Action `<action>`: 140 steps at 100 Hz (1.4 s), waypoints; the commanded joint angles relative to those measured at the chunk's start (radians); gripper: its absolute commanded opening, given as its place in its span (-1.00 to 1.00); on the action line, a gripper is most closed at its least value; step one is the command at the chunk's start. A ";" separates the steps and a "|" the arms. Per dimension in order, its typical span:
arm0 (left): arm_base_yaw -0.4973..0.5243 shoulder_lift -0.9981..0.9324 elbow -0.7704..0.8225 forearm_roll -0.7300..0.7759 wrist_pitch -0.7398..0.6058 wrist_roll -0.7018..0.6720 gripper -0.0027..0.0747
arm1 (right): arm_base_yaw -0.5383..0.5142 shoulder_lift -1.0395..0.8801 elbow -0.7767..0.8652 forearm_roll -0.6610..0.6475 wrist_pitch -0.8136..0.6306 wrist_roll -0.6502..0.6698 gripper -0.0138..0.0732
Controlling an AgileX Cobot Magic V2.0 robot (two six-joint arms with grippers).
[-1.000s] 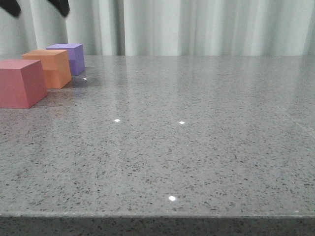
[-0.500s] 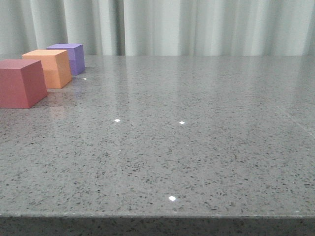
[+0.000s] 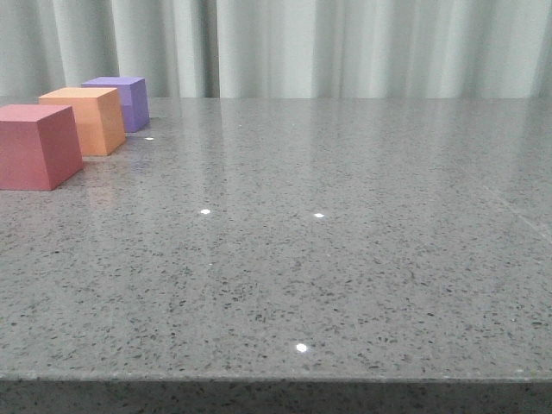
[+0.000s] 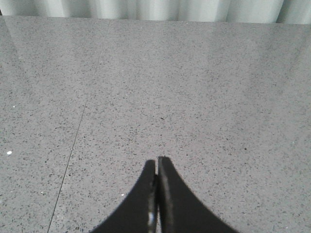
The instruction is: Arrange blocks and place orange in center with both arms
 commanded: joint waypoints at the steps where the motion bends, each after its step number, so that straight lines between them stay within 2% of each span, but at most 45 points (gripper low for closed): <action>1: 0.004 -0.079 0.016 0.025 -0.066 0.000 0.77 | -0.005 0.002 -0.027 -0.005 -0.074 -0.006 -0.84; 15: 0.004 -0.186 0.060 0.025 -0.066 0.000 0.73 | -0.005 0.002 -0.027 -0.005 -0.074 -0.006 -0.84; 27: 0.004 -0.240 0.079 0.025 -0.064 0.000 0.50 | -0.005 0.002 -0.027 -0.005 -0.074 -0.006 -0.84; 36: 0.004 -0.259 0.081 0.025 -0.060 0.000 0.13 | -0.005 0.002 -0.027 -0.005 -0.074 -0.006 -0.84; 55: 0.004 -0.262 0.081 0.025 -0.052 0.000 -0.98 | -0.005 0.002 -0.027 -0.005 -0.074 -0.006 -0.84; 120: 0.004 -0.262 0.081 0.025 -0.052 0.000 -0.98 | -0.005 0.002 -0.027 -0.005 -0.074 -0.006 -0.84; 140: 0.004 -0.265 0.102 0.022 -0.168 0.000 -0.98 | -0.005 0.002 -0.027 -0.005 -0.074 -0.006 -0.84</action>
